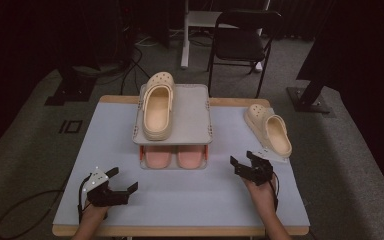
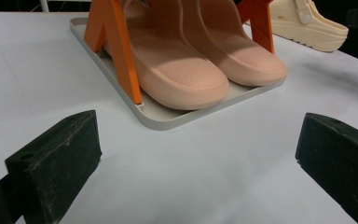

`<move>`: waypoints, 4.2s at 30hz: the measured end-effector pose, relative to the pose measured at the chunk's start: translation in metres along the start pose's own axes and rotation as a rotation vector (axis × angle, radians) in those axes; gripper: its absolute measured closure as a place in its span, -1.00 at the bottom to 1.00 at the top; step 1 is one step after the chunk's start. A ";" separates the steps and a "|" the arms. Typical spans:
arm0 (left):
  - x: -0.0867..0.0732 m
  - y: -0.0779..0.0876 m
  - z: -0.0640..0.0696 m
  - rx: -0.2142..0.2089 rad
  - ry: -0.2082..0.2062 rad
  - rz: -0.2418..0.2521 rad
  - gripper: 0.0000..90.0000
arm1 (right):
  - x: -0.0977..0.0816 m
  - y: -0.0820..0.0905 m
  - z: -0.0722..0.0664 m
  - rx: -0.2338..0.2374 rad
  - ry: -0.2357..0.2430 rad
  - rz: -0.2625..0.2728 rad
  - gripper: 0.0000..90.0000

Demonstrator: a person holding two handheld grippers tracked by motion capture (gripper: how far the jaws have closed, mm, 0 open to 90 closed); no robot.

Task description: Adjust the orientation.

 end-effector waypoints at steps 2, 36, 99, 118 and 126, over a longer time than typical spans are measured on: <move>0.000 0.000 0.000 0.002 0.003 0.004 -1.00 | 0.007 -0.001 0.014 -0.029 -0.009 0.018 -0.38; -0.008 0.014 -0.002 0.031 0.015 0.001 -1.00 | 0.074 -0.027 0.113 -0.155 -0.089 0.068 -0.38; -0.014 0.025 -0.004 0.062 0.038 -0.005 -1.00 | 0.075 -0.072 0.132 -0.273 0.019 -0.092 0.72; -0.011 0.026 -0.005 0.065 0.037 0.005 -1.00 | 0.056 -0.037 0.063 -0.147 0.147 -0.064 0.71; -0.010 0.027 -0.004 0.066 0.037 0.009 -1.00 | 0.035 -0.034 0.040 -0.113 0.205 -0.087 0.71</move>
Point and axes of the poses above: each handheld gripper's, and its own axes: y roughly backward along the jaws, x roughly out of its top, z roughly to its right, the point moved 7 cm from there along -y, roughly forward along the jaws, and after that the axes turned 12 degrees about -y, right-handed, at the moved point
